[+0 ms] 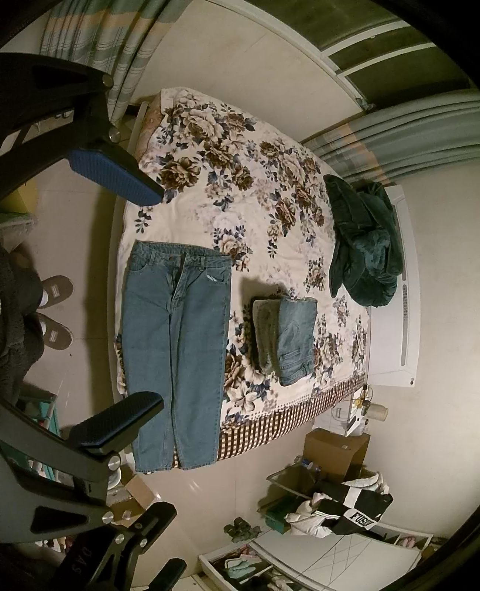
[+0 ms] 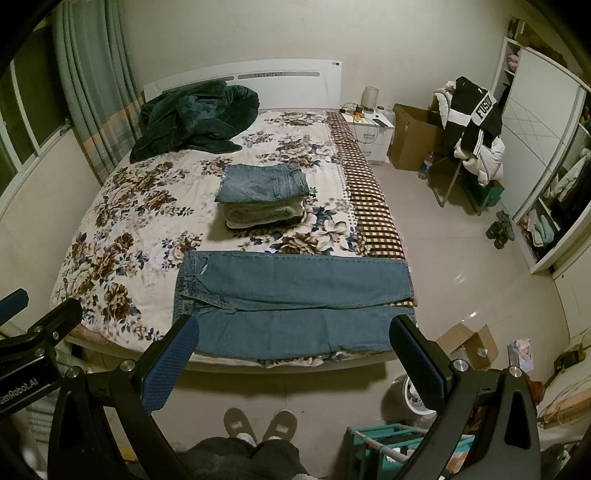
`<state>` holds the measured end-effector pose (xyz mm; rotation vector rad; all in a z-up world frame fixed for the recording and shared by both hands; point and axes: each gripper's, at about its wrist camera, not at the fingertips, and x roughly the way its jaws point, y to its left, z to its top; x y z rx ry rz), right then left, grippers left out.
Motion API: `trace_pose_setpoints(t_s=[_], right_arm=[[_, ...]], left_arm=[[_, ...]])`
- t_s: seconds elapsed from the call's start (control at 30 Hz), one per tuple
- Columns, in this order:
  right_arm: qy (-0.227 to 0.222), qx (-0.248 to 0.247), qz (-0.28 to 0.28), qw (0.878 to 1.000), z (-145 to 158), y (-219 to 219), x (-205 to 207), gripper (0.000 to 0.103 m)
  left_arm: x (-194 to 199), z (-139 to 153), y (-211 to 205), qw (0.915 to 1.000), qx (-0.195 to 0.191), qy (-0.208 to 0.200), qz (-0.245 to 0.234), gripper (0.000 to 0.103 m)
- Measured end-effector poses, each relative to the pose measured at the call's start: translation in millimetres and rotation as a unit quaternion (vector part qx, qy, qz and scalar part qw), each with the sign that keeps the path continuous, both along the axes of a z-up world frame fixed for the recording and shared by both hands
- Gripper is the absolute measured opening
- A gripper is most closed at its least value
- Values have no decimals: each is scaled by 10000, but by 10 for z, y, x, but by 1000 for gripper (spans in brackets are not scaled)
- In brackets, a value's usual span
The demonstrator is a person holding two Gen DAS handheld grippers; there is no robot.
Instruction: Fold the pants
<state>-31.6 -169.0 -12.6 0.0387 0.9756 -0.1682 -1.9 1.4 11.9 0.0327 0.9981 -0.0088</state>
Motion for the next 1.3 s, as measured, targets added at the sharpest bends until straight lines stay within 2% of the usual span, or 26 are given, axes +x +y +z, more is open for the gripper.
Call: trace_pose_setpoints(t_s=[1.3], right_arm=[[21, 11, -19, 10000, -36, 2, 55, 103]], left_arm=[[-2, -5, -9, 10000, -23, 17, -10, 103]])
